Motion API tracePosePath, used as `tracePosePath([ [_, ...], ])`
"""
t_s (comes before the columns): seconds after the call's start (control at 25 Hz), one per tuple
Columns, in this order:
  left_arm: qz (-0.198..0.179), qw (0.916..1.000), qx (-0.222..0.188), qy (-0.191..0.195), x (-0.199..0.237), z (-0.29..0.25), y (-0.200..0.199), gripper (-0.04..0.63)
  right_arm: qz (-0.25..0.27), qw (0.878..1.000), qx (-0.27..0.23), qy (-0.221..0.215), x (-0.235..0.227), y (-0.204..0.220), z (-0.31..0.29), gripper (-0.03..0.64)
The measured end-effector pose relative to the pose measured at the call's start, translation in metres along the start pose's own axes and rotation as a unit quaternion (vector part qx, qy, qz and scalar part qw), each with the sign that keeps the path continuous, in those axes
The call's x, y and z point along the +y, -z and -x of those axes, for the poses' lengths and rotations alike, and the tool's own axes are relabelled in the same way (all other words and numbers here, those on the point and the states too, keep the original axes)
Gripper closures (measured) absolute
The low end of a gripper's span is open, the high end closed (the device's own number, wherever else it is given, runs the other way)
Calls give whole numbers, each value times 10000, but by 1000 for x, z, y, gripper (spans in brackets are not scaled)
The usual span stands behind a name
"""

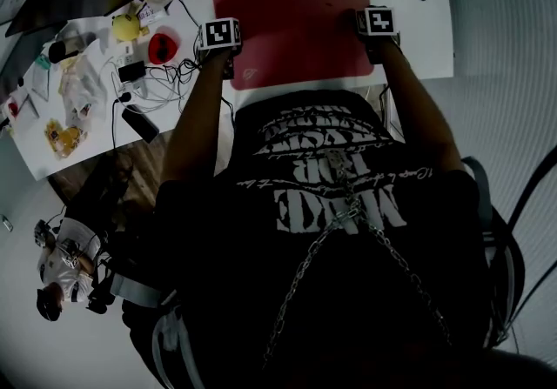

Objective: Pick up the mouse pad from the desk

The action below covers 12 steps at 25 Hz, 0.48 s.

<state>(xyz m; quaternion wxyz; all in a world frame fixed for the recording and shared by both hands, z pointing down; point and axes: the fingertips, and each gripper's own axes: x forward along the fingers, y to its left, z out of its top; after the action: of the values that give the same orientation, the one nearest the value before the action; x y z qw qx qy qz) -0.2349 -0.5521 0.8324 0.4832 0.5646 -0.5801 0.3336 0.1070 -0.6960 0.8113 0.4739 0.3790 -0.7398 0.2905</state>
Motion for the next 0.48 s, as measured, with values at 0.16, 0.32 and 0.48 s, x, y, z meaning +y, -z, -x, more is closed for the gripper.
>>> tracePosePath([
  [0.16,-136,9997,208,-8,-8,5,-4,429,25,9996,-16,-267,7,-6,0,382],
  [0.32,-54,9999,142,73,-19,9,-6,504,65,9994,174,-280,18,0,14,560],
  [0.48,9,9995,-17,321,-29,19,-3,540,60,9973,-46,-729,34,-1,29,566],
])
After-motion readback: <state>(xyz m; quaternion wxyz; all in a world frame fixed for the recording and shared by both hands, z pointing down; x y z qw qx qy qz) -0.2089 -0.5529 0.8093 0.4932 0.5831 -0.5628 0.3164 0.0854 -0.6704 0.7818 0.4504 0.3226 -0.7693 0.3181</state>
